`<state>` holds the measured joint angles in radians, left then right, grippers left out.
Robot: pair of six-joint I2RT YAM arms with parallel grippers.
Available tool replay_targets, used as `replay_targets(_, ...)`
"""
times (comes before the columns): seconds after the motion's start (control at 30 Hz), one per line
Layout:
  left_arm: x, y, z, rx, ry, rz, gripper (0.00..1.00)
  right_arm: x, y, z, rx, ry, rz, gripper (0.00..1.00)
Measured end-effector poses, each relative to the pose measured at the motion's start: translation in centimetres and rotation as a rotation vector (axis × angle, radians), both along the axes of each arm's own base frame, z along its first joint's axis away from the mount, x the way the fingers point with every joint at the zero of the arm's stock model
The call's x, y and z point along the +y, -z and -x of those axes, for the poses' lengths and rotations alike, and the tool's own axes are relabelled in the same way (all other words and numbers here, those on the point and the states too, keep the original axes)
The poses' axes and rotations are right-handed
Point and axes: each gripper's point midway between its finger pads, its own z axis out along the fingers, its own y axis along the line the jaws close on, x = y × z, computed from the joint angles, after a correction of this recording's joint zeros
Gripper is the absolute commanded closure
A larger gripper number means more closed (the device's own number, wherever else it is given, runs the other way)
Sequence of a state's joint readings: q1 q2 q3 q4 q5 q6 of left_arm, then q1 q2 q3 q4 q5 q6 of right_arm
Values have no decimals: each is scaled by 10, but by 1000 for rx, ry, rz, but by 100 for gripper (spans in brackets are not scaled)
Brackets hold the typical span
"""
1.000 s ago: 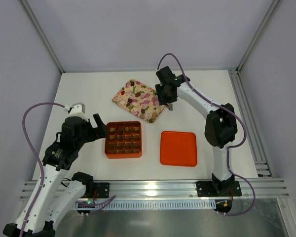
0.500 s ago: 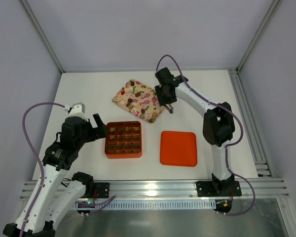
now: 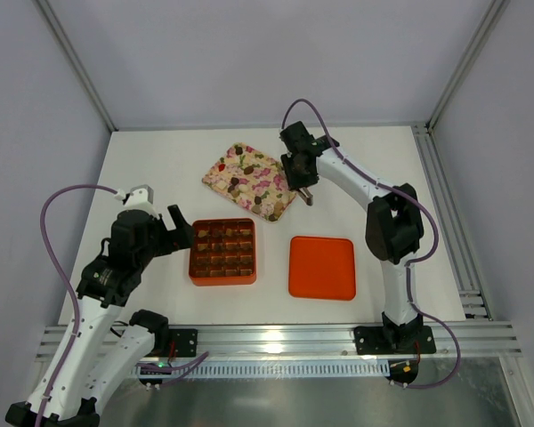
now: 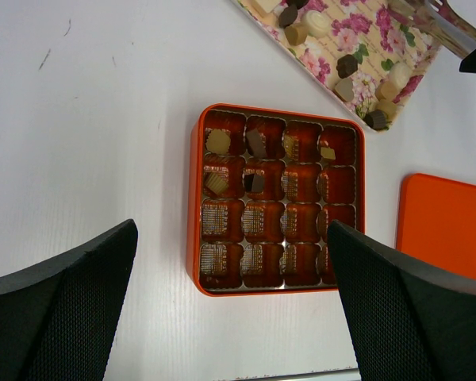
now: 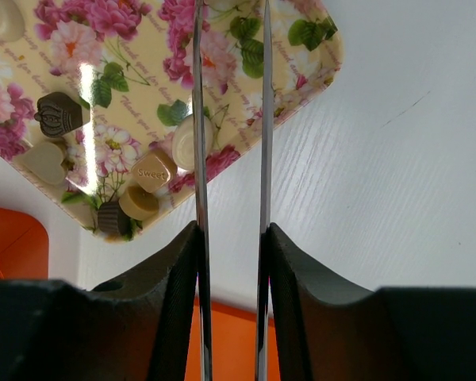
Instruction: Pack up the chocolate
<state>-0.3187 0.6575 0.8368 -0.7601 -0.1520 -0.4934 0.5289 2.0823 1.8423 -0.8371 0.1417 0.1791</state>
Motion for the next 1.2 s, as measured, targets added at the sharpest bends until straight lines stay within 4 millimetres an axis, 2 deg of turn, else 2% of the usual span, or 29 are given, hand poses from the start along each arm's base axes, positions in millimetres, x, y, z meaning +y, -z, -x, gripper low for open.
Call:
replay_targets(0.23, 0, 0, 0, 0, 0, 0, 0, -1, -3, 8, 8, 8, -24, 63)
replay_targets(0.57, -1, 0, 0, 1, 4, 3, 0, 0, -32, 26, -16, 11, -104, 63)
replay_targets(0.97, -1, 0, 0, 1, 5, 3, 0, 8, -37, 43, 10, 0, -179, 63)
replay_targets(1.2, -1, 0, 0, 1, 6, 4, 0, 26, -67, 60, -35, -48, -232, 63)
